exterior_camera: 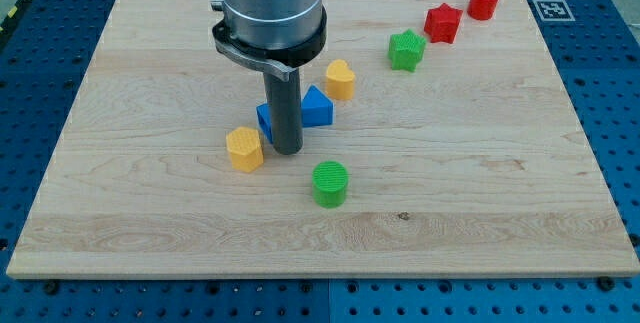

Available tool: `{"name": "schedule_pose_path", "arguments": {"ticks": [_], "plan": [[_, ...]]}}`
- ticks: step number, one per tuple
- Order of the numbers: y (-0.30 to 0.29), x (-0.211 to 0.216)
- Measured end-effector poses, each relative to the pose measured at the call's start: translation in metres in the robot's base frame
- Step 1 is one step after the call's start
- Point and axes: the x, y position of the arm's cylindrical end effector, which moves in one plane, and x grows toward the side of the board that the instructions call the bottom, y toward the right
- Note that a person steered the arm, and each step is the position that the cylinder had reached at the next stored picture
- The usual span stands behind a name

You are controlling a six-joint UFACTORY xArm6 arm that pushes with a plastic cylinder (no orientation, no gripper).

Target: Arrange the yellow and blue blocks in a line

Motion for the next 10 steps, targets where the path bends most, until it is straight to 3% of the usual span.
{"name": "schedule_pose_path", "arguments": {"ticks": [3,7,9,10], "plan": [[0.046,0.008],[0.031,-0.043],[0.055,-0.01],[0.095,-0.01]]}}
